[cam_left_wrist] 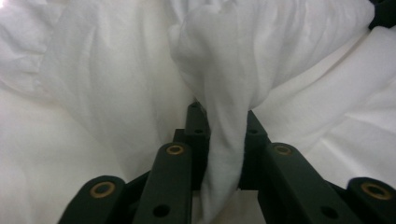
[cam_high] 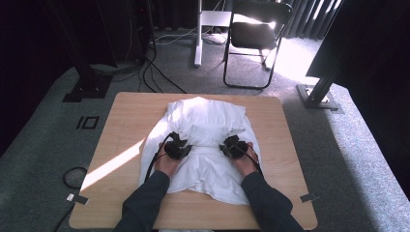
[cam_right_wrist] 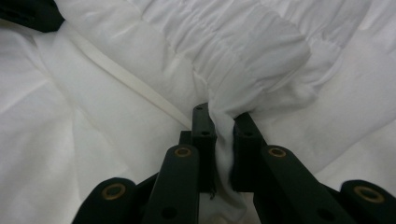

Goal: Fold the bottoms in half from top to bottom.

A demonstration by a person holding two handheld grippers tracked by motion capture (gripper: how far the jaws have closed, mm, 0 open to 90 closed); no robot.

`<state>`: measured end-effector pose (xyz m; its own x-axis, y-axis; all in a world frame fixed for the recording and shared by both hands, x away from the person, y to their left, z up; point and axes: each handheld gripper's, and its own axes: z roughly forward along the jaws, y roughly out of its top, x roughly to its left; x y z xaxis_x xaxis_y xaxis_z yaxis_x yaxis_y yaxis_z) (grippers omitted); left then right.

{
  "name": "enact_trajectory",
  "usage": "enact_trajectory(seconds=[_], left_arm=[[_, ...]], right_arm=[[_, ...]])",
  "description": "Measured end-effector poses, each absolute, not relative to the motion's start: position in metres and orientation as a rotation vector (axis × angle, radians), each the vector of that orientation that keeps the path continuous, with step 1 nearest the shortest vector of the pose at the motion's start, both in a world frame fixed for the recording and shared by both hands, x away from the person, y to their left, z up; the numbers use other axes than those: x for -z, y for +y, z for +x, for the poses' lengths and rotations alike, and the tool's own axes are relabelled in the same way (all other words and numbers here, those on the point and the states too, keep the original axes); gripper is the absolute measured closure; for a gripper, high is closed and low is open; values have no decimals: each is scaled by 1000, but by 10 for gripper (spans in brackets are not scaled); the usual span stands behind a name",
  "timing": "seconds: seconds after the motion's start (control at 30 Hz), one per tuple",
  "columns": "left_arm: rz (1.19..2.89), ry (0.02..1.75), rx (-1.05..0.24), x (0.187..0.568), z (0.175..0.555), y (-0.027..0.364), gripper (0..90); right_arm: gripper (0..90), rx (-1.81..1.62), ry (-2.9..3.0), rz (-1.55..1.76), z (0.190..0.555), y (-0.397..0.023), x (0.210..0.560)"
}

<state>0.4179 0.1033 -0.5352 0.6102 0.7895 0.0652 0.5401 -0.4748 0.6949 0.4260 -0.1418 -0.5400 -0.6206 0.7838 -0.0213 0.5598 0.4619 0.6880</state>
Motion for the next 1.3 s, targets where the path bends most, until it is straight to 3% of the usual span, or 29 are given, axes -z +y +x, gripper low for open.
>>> enact_trajectory(seconds=[0.17,0.3,0.43,0.67,0.8,0.93,1.0,1.07,1.13,1.3], left_arm=[[2019,962,-515,488,397,116,830],[1893,886,-505,451,381,121,830],[1916,836,-494,446,365,122,820],[2089,895,-357,497,354,128,655],[2047,940,-331,500,353,140,557],[2004,955,-354,484,363,145,549],[2000,953,-364,478,373,140,568],[2006,966,-379,474,384,133,660],[2013,988,-366,474,396,126,768],[2098,1104,-356,490,430,109,797]], right_arm=[[828,-1077,2288,1102,415,-153,505],[831,-1194,2140,1001,397,-164,458],[830,-1255,2049,931,377,-171,431],[790,-1149,2272,954,354,-171,490],[567,-1076,2410,1006,352,-172,517],[488,-1267,2326,1049,351,-188,501],[525,-1322,2254,1085,357,-196,489],[735,-1296,2209,1137,369,-198,484],[813,-1269,2190,1209,387,-197,486],[808,-1134,2197,1362,434,-187,506]])
